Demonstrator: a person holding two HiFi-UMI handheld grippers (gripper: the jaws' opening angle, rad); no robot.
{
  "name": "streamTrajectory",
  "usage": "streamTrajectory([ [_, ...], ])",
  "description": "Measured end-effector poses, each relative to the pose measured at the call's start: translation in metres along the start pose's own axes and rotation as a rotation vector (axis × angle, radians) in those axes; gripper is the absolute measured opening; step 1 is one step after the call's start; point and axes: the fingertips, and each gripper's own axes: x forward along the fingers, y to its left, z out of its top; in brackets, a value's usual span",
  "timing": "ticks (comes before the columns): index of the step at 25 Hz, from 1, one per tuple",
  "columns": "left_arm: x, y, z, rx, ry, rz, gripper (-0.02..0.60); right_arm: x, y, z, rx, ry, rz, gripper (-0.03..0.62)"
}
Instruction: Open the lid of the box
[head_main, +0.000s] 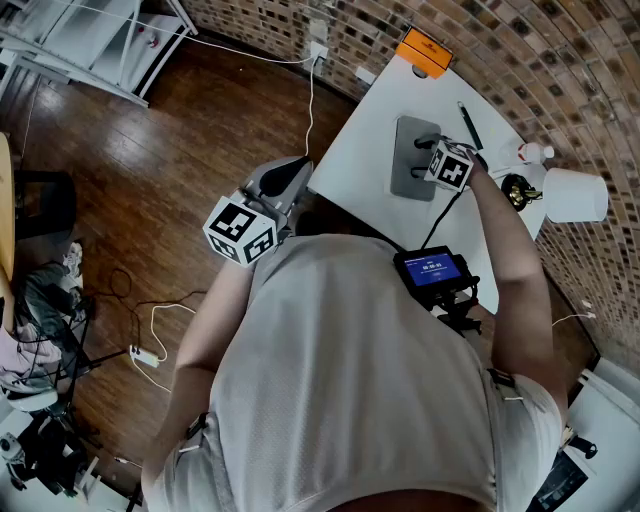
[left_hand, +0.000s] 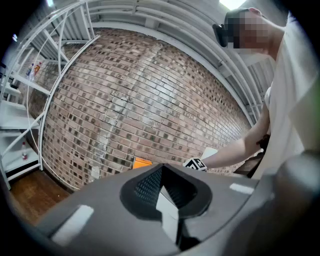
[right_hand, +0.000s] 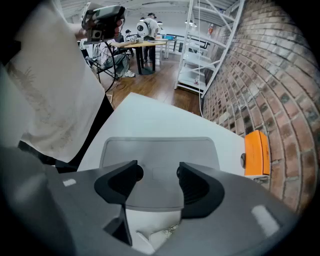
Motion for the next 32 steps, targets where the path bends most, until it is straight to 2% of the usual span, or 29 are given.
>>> streamTrajectory([
  [4, -0.001, 0.003, 0.003, 0.001, -0.006, 0.011, 0.000, 0.011, 0.001, -0.008, -0.011, 0.131, 0.031, 0.282],
  [8, 0.001, 0.005, 0.004, -0.001, -0.007, 0.013, 0.000, 0.021, 0.001, -0.010, -0.001, 0.168, 0.048, 0.296],
  [13, 0.004, 0.002, 0.004, -0.001, 0.000, -0.002, 0.000, 0.015, 0.006, -0.008, 0.005, 0.175, 0.039, 0.288],
  [18, 0.010, -0.001, 0.006, 0.004, 0.005, -0.037, 0.000, -0.020, 0.019, -0.010, 0.093, 0.101, -0.043, 0.287],
  [21, 0.013, -0.007, 0.007, 0.004, 0.005, -0.067, 0.000, -0.036, 0.042, -0.039, 0.235, 0.072, -0.083, 0.287],
  [25, 0.023, -0.017, 0.005, 0.006, 0.025, -0.112, 0.000, -0.030, 0.092, -0.103, 0.417, 0.116, -0.052, 0.288],
  [32, 0.033, -0.023, -0.001, 0.019, 0.047, -0.129, 0.000, 0.017, 0.143, -0.164, 0.425, 0.241, 0.016, 0.288],
])
